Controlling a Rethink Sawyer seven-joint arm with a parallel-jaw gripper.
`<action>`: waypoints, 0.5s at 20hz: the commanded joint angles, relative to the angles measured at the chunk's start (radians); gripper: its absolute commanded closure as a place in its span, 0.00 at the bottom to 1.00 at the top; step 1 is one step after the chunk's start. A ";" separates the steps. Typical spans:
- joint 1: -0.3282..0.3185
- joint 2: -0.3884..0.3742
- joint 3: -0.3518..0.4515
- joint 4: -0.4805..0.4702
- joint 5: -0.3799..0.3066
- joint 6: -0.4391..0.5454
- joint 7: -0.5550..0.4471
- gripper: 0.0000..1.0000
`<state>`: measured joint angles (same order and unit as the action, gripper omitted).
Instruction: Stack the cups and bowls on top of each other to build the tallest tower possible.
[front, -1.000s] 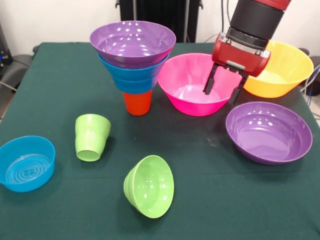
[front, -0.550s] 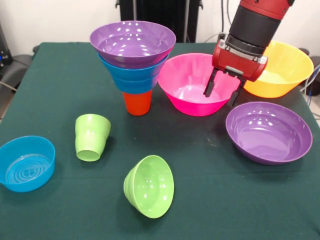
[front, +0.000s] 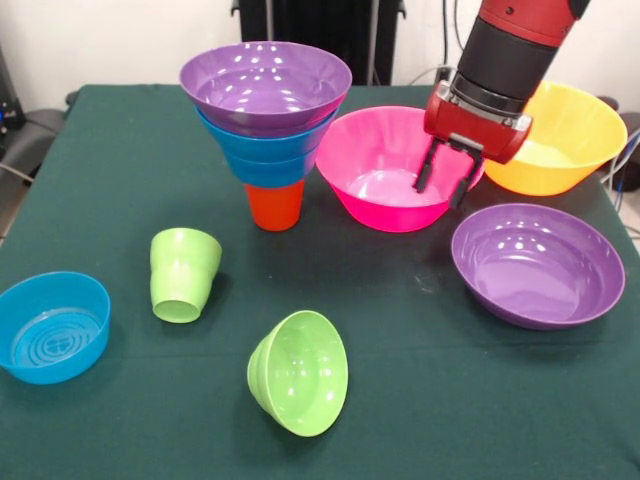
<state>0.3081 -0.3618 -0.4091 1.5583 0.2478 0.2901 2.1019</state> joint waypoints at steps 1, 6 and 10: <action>0.007 0.027 0.117 0.028 0.039 0.107 0.176 1.00; 0.014 0.028 0.110 0.026 0.047 0.113 0.181 1.00; 0.019 0.032 0.103 0.023 0.055 0.119 0.183 1.00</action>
<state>0.3125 -0.3617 -0.4092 1.5588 0.2703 0.2976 2.1019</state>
